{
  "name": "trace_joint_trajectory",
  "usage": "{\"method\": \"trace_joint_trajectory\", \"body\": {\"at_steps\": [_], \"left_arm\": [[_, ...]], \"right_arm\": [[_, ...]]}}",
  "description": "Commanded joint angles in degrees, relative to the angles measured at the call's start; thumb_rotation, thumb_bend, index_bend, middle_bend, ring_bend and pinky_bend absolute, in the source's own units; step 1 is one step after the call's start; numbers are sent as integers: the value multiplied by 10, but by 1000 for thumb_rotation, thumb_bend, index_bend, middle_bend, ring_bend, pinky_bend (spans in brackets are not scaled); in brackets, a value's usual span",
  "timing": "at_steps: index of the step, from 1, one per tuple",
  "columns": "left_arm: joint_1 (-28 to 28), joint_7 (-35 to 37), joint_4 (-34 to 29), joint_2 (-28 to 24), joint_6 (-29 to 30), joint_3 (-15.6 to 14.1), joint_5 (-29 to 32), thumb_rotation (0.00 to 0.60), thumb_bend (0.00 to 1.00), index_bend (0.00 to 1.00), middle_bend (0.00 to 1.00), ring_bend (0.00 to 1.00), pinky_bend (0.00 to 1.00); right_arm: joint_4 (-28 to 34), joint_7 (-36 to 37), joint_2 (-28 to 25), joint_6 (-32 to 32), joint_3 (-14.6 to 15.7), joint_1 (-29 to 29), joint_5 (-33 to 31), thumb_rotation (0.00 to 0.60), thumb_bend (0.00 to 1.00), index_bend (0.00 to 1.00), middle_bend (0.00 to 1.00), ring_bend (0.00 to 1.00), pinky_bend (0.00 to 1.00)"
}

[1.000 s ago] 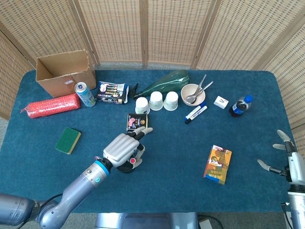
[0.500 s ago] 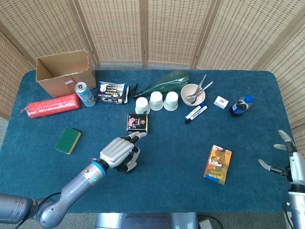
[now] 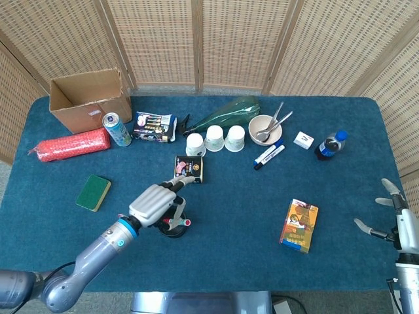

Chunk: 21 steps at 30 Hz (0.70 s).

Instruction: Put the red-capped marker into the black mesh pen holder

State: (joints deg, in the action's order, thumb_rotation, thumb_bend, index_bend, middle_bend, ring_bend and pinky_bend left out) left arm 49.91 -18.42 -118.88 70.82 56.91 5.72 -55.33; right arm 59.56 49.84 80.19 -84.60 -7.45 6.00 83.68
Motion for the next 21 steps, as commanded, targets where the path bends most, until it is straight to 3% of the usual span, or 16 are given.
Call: {"method": "trace_joint_trajectory", "body": {"at_steps": [1,5,12,21], "left_arm": [[-44,26,-2,-50,36,-18,-73,600,422,307,0,0,212],[-99,24,20,-88,82,-60,-127,600,406,245,0,0,158],[-184,19,55,-123,148,-109,-152,600,270,96,0,0,96],[-279,90,108,-120,210,-143,-211,600,247,114,0,0,99]], "right_arm": [[5,-4,-2,-4,0,-1,3,600,0,92,118,116,325],[17,-17,-9,-7,1,-2,5,600,0,92,116,101,319],[37,-36,-17,-7,2,-3,6,600,0,89,112,91,311],[49,-59,-23,-10,2,-4,8,600,0,89,110,91,308]]}}
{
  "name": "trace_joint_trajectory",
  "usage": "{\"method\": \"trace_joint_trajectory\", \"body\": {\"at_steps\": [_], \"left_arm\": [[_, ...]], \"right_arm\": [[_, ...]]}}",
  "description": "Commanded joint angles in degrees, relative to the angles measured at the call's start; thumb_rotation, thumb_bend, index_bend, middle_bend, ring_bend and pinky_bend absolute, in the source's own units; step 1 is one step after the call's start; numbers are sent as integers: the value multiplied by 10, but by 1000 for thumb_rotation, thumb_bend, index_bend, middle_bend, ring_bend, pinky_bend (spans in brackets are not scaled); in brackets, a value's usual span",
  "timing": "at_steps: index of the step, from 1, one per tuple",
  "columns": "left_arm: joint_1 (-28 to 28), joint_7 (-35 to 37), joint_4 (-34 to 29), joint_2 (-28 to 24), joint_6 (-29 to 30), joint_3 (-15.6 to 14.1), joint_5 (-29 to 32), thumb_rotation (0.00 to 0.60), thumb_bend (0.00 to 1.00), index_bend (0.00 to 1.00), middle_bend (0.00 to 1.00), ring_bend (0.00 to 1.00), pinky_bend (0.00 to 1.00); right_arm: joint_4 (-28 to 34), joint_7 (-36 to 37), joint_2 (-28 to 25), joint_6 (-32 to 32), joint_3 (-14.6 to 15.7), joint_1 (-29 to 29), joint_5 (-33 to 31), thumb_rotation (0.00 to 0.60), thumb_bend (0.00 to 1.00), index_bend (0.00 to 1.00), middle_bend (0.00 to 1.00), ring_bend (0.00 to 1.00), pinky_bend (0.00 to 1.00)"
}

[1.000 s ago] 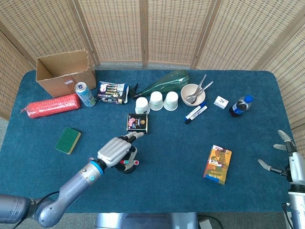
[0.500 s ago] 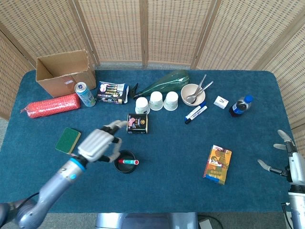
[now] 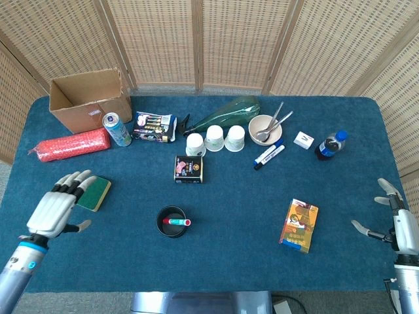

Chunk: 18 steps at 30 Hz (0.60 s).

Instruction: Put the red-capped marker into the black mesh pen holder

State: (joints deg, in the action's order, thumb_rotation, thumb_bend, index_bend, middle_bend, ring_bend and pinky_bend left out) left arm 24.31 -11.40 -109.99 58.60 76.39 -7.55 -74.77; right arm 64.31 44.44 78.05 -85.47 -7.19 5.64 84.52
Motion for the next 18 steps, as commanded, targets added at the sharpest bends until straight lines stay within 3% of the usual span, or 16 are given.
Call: {"method": "trace_joint_trajectory", "body": {"at_steps": [1,10,18], "left_arm": [[-31,24,23,4,21,-11,-21,600,248,117,0,0,100],[-98,34,50,23,78,-13,-55,600,248,121,0,0,101],[-118,-8,62,31,101,-3,-93,600,247,122,0,0,101]], "right_arm": [[3,-9,-3,-2,-1,-1,-1,600,0,89,110,91,308],[12,-102,-15,-7,-9,-8,-19,600,0,88,104,80,301],[72,-206,-57,8,-4,-15,-33,600,0,75,92,30,258]]}}
